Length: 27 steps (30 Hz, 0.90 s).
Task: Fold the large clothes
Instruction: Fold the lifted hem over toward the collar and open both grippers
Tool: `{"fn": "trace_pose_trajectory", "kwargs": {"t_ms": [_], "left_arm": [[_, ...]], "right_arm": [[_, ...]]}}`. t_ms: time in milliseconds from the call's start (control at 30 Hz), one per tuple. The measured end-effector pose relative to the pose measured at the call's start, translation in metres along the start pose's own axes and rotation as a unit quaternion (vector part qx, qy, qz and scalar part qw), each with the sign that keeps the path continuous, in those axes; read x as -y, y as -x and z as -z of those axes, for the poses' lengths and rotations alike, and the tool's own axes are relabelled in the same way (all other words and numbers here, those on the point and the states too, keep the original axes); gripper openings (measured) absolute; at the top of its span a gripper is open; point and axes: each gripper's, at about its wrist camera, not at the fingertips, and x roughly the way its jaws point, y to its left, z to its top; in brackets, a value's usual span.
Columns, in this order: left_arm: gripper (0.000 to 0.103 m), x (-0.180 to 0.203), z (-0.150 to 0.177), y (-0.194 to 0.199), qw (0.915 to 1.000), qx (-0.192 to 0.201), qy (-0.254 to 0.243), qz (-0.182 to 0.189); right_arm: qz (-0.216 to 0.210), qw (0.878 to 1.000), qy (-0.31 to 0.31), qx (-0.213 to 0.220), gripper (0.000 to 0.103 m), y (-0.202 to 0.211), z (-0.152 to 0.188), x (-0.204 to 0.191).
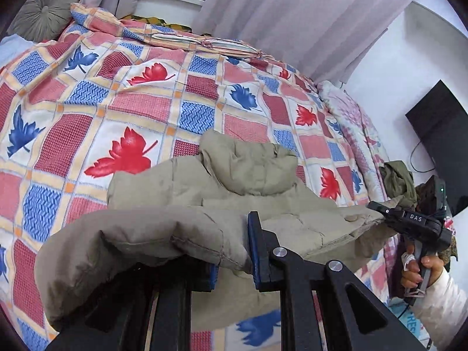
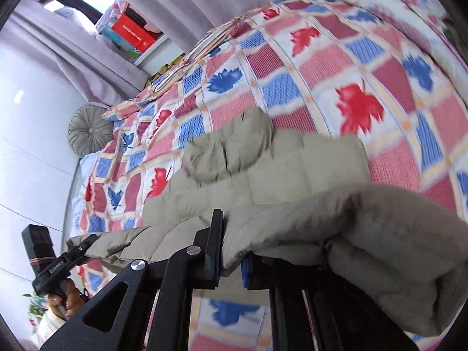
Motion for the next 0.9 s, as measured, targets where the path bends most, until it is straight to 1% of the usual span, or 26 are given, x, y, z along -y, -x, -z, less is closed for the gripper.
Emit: {"fn": "trace_pose_trajectory", "kwargs": {"t_ms": [100, 200, 333, 433, 533, 600, 700, 767, 833, 867, 900], "left_arm": [[0.019, -0.009, -0.015, -0.036, 0.9996, -0.002, -0.002, -0.029], [0.019, -0.021, -0.027, -0.076, 0.9985, -0.011, 0.006, -0.054], [0.019, -0.031, -0.034, -0.127, 0.996, -0.026, 0.004, -0.086], [0.019, -0.035, -0.032, -0.155, 0.9936, -0.032, -0.004, -0.108], [0.019, -0.038, -0.03, -0.173, 0.9911, -0.04, -0.005, -0.127], [0.019, -0.04, -0.03, -0.179, 0.9903, -0.046, 0.002, -0.131], [0.019, -0.041, -0.033, -0.174, 0.9904, -0.051, 0.015, -0.127], [0.021, -0.038, -0.035, -0.165, 0.9911, -0.052, 0.009, -0.122], [0.022, -0.035, -0.036, -0.154, 0.9922, -0.048, -0.002, -0.115], [0.024, -0.033, -0.036, -0.149, 0.9926, -0.046, -0.006, -0.112], [0.032, -0.031, -0.036, -0.144, 0.9929, -0.044, -0.01, -0.11]], "right_arm": [[0.015, 1.0, 0.003, 0.004, 0.011, -0.03, -0.033, 0.001], [0.029, 1.0, -0.005, 0.002, 0.011, -0.063, -0.048, 0.008], [0.058, 0.998, -0.012, -0.007, 0.011, -0.105, -0.057, 0.023], [0.074, 0.997, -0.021, -0.013, 0.011, -0.131, -0.059, 0.038], [0.074, 0.996, -0.048, -0.011, 0.011, -0.149, -0.056, 0.053], [0.07, 0.996, -0.062, -0.008, 0.011, -0.158, -0.053, 0.06], [0.064, 0.994, -0.083, -0.008, 0.013, -0.166, -0.051, 0.068], [0.058, 0.994, -0.093, -0.008, 0.015, -0.165, -0.051, 0.07], [0.048, 0.994, -0.096, -0.009, 0.023, -0.158, -0.052, 0.069], [0.043, 0.995, -0.094, -0.009, 0.036, -0.154, -0.053, 0.067], [0.04, 0.995, -0.09, -0.007, 0.057, -0.147, -0.054, 0.066]]}}
